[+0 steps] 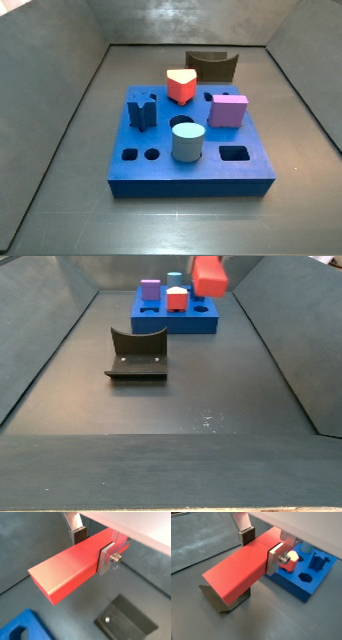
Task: Pick up the rectangle object. Move up. Place the rectangle object on the fixture. Regrasp the rectangle object. Move to above the board. Insert the rectangle object.
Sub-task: Place the rectangle object on the fixture.
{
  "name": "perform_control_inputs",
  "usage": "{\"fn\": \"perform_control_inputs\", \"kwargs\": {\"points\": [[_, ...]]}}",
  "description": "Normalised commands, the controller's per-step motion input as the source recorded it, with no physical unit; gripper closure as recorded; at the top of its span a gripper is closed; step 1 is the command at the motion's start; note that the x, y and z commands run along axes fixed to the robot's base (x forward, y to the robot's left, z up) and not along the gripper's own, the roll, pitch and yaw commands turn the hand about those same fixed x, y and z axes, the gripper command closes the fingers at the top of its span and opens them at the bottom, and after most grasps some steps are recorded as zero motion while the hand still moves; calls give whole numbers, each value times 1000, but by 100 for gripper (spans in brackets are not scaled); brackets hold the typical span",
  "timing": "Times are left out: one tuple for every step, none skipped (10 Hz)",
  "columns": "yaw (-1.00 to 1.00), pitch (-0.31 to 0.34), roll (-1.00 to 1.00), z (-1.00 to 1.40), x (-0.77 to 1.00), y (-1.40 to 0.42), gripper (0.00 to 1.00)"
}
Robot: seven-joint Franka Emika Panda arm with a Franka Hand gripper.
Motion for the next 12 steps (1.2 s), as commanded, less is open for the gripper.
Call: {"fn": "perform_control_inputs", "kwargs": {"points": [[-51, 135, -1000, -158, 1000, -23, 100], [-63, 142, -1000, -132, 1000, -6, 100], [-73, 139, -1000, -120, 1000, 4, 100], [-85, 135, -1000, -107, 1000, 11, 100], [-98, 133, -1000, -94, 1000, 19, 100], [-114, 132, -1000, -81, 1000, 30, 100], [-130, 127, -1000, -74, 1000, 37, 100], [-141, 122, -1000, -67, 1000, 40, 100], [-156, 94, -900, -55, 1000, 49, 100], [-152, 80, -801, -50, 1000, 53, 100], [-138, 50, -603, -45, 1000, 58, 100], [-125, 31, -402, -39, 952, 59, 100]]}}
